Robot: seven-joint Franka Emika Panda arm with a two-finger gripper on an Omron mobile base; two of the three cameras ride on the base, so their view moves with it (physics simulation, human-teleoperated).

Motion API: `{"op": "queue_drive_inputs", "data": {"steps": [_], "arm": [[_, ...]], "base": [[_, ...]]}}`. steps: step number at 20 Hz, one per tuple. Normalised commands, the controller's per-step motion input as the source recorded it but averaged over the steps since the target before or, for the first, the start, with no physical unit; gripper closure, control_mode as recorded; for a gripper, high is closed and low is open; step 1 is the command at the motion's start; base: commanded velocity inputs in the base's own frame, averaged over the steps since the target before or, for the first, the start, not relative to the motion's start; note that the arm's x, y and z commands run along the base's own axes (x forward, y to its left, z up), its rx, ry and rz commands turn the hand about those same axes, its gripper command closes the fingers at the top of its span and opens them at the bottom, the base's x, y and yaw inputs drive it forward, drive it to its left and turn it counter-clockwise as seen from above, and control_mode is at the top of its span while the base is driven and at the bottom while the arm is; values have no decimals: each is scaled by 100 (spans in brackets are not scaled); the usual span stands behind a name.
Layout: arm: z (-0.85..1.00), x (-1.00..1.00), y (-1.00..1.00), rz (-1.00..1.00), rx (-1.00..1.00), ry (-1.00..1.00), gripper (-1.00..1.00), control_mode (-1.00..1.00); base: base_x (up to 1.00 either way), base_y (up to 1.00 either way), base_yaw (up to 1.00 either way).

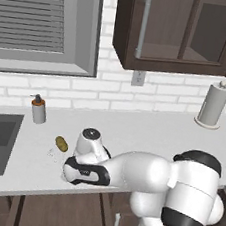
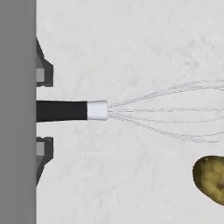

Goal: Pick the whisk from the drawer and place it on the counter.

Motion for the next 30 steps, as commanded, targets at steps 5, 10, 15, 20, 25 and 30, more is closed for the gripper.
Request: {"op": "queue_drive_inputs", "data": {"steps": [5,10,15,20,25,30], "arm": [[26,-1,-5,0,0,-2,-100,-100],[61,-45,-20,0,0,-9,-100,-100],[42,-58,-9,0,0,-14,-100,-100],[47,-44,-1,0,0,-13,-100,-100],[53,-24,-7,0,1,-10,-100,-100],[50,-14,-20,0,6,-1,-100,-100]], "base": [[0,0,0],[0,0,0],[0,0,0],[0,0,0],[0,0,0],[0,0,0]]}}
